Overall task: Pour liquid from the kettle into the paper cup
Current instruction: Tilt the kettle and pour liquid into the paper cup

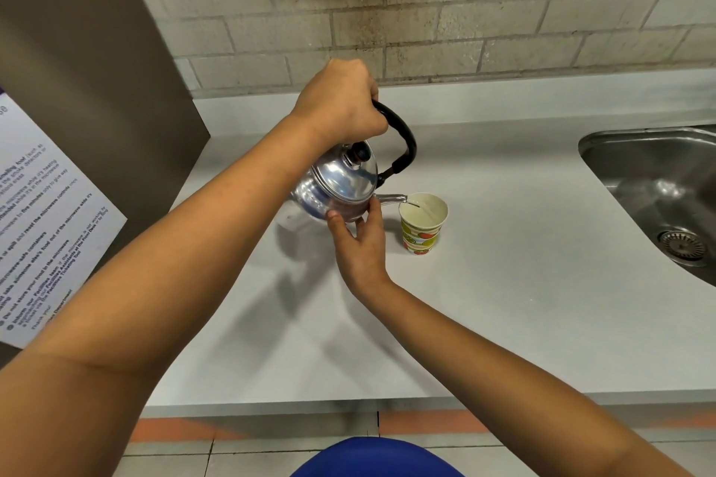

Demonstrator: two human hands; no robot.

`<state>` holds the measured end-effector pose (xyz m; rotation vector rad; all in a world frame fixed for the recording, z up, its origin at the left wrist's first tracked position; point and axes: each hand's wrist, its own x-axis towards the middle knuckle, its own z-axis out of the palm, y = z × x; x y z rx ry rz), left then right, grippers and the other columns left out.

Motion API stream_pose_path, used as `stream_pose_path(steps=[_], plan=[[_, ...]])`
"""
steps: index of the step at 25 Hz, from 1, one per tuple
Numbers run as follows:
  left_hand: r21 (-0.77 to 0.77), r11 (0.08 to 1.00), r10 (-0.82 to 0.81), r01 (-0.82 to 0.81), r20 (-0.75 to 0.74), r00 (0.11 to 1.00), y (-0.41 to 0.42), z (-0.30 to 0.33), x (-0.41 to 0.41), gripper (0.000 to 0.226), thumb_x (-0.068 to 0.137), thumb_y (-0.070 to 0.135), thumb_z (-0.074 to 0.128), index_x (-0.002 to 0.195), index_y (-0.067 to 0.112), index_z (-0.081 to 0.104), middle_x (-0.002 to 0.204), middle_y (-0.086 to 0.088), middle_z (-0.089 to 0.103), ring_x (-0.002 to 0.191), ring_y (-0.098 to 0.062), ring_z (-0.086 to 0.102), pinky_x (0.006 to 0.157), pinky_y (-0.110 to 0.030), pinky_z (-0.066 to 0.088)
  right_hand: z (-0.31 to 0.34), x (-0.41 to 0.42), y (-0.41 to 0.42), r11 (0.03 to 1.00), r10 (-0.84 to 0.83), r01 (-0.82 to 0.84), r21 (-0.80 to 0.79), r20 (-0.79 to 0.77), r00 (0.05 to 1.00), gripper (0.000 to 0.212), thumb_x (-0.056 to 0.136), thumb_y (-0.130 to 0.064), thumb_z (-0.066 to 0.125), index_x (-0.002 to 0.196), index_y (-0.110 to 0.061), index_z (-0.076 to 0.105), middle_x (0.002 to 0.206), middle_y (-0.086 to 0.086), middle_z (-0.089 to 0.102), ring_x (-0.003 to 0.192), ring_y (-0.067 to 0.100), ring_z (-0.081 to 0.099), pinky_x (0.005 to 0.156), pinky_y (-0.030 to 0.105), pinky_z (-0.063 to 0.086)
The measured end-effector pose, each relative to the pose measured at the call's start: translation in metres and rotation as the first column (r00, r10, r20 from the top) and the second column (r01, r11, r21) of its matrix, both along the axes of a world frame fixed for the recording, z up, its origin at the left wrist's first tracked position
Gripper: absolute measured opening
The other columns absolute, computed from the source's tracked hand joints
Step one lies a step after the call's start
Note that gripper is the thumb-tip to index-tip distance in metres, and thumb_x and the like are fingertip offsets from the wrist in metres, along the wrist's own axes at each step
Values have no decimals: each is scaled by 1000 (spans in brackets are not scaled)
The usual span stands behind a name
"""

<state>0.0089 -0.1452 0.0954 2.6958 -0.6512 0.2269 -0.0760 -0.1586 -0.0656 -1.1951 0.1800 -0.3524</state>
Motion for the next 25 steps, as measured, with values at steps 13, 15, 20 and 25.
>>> stream_pose_path(steps=[13,15,20,25], plan=[[6,1000,2,-2,11,1000,0,2,-4,15,61,14,60,66,2,67,64,-14,58,55,-24,47,44,-23,37,1,-1,2,1000,-2,2,15,19,1000,60,86,-3,58,138,-7,29,140,15,46,126,27,49,74,-1,45],[3,1000,2,-2,12,1000,0,3,-5,15,62,14,59,67,2,67,64,-14,59,55,-24,47,45,-24,38,1,-1,2,1000,-2,2,10,18,1000,60,86,-4,58,138,-8,29,141,14,45,127,26,49,74,-1,45],[8,1000,-3,3,20,1000,0,4,-7,14,61,13,59,65,2,67,64,-13,58,55,-24,47,43,-23,36,1,-1,2,1000,-8,8,16,9,1000,60,86,-4,58,139,-7,29,141,15,44,127,27,48,74,-1,45],[10,1000,-13,12,45,999,0,4,-7,15,60,12,58,65,1,67,63,-14,57,56,-25,46,44,-24,36,2,-2,3,1000,-5,5,11,5,1000,60,86,-5,59,139,-8,28,141,13,44,127,25,48,74,-2,45]])
